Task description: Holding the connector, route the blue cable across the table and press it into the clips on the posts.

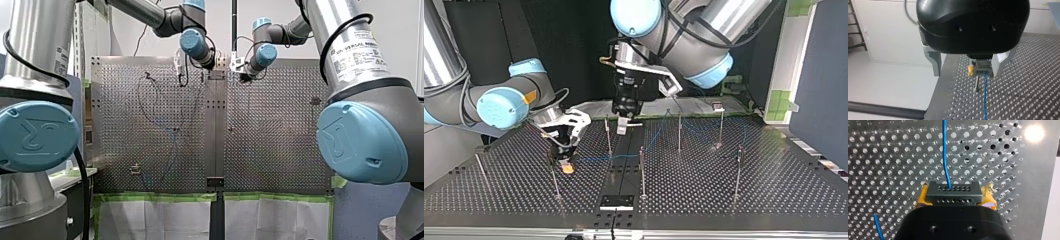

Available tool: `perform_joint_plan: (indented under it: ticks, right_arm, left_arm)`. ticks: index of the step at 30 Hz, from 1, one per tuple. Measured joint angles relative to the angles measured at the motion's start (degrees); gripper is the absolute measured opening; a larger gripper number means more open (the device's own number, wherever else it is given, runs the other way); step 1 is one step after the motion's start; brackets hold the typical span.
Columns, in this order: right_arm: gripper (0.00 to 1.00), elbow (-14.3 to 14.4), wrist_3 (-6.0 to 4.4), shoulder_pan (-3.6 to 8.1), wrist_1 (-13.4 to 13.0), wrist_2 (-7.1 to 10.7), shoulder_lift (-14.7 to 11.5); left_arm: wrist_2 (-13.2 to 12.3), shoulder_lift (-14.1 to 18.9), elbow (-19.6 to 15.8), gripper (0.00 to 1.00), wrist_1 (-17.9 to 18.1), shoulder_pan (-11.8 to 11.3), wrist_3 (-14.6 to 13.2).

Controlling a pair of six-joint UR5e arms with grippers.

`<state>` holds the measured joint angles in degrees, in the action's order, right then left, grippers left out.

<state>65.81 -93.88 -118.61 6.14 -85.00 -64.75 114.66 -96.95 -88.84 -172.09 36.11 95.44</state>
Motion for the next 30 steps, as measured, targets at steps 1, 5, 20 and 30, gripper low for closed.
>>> perform_joint_plan:
  ticks: [1,5,20,30]
  right_arm:
    - [0.00,0.00,0.00,0.00,0.00,0.00,0.00]
    - [0.00,0.00,0.00,0.07,0.00,0.00,0.00]
    - [0.00,-0.02,-0.01,0.17,0.00,0.06,0.01]
    - [0.00,-0.01,-0.01,0.16,0.01,0.02,0.01]
  left_arm:
    - [0.44,-0.45,0.45,1.00,-0.10,0.36,-0.12]
    - [2.40,-2.41,2.41,1.00,-0.56,1.13,-0.61]
    - [9.13,-9.77,9.78,1.00,-2.81,2.13,-2.44]
    - [11.49,-14.29,14.93,1.00,-2.94,1.73,-3.40]
